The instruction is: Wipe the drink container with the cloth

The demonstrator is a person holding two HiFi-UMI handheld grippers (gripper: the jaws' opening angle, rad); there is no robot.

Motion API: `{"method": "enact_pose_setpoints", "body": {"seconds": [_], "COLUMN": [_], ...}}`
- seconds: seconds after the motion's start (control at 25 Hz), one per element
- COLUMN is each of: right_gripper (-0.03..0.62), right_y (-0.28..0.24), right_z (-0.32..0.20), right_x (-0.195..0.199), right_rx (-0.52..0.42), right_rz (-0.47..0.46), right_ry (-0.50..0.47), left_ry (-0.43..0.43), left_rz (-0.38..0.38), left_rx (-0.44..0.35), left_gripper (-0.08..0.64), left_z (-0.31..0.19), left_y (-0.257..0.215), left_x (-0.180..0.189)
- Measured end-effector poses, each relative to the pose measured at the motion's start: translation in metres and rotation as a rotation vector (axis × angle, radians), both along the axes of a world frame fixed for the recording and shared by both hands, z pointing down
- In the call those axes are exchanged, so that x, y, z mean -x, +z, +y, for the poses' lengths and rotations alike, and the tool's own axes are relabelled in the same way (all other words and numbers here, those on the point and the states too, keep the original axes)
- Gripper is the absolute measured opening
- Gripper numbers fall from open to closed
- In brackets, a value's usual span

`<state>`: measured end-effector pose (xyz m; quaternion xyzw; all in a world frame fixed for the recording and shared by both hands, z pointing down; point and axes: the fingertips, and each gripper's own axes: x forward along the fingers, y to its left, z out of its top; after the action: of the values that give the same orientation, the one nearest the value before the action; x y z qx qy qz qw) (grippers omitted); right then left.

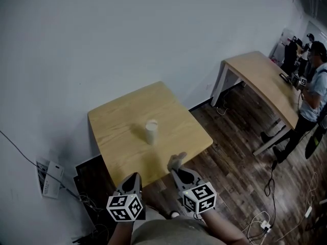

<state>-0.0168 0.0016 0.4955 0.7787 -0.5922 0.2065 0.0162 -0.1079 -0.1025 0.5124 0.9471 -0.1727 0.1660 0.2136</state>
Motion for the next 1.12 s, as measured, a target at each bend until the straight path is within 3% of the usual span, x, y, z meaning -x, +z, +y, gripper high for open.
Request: {"method": "enact_pose_setpoints", "body": {"seconds": [0.44,1.12], "right_gripper": [0.014,0.014], "right_y": [0.004,0.005], "right_z": [0.045,0.072], "right_x": [0.02,0.028], "right_rx": [-0.002,0.003], "right_rz": [0.0,0.03], "right_ry": [-0.051,-0.056], "left_ry": [-0.029,-0.068], "left_rz": [0.013,0.019], "left_rx": [-0.002,-0.011], "left_gripper": [0.002,0.002], "left_z": [0.058,0.08], "left_y": [-0.001,-0.004], "left_x": [0.015,0.032]}}
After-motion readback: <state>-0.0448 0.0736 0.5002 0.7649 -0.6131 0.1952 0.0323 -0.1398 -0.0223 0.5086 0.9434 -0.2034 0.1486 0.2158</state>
